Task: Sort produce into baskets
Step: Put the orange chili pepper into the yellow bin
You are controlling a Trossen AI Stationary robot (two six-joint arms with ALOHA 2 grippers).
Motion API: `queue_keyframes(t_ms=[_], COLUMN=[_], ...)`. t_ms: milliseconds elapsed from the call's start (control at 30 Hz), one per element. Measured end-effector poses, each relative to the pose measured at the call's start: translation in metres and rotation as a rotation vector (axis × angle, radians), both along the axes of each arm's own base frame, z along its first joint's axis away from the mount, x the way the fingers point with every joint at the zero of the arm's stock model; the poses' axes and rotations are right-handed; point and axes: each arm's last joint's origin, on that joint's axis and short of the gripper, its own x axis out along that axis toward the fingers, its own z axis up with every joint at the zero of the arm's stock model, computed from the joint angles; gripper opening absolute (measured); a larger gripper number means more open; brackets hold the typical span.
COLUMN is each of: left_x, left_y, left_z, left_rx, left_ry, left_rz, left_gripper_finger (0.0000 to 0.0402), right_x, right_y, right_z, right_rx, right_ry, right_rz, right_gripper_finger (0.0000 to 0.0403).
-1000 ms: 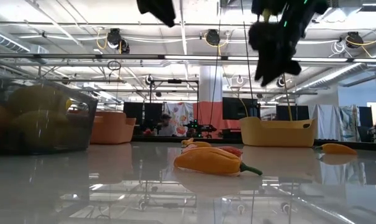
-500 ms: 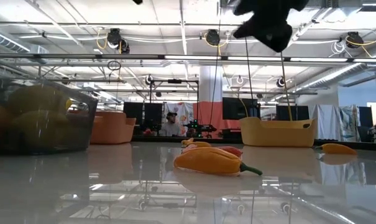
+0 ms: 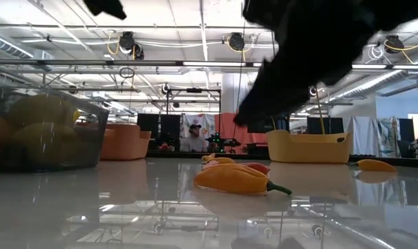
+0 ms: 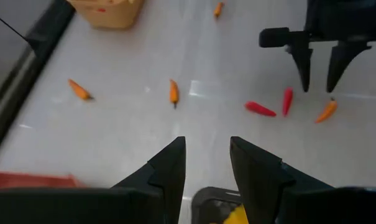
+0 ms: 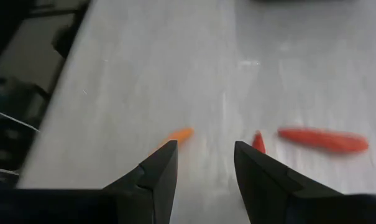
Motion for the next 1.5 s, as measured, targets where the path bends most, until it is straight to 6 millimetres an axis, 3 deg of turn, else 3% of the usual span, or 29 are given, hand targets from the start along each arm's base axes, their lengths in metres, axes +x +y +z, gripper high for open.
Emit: queue_keyframes(t_ms=[200,367,833,1067,1333,1500], left_x=[-0.002,-0.001,0.007,0.009,0.01,0.011], left_y=[-0.003,-0.006,-0.01,-0.01,-0.01,-0.01], left_z=[-0.028,-0.039,-0.041,-0.039,-0.037,-0.037], left_rx=[-0.084,-0.096,-0.133,-0.125,-0.131,-0.134], left_ry=[0.068,0.091,0.0,-0.033,-0.056,-0.063], left_rz=[-0.028,-0.051,-0.071,-0.057,-0.056,-0.055], left_gripper_finger=[0.0134,0.0134,0.0135,0.0134,0.0135,0.0134], right_x=[0.005,0.007,0.001,0.003,0.002,0.004], right_y=[-0.004,-0.009,-0.009,-0.009,-0.011,-0.022], right_z=[-0.016,-0.018,-0.026,-0.042,-0.037,-0.009], right_rx=[0.006,-0.039,-0.061,-0.022,0.007,0.069], right_ry=[0.042,0.025,0.099,0.135,0.142,0.085], right_rz=[-0.043,-0.108,-0.141,-0.217,-0.24,-0.253], right_gripper_finger=[0.0151,0.0151,0.0151,0.0146,0.0057,0.0008])
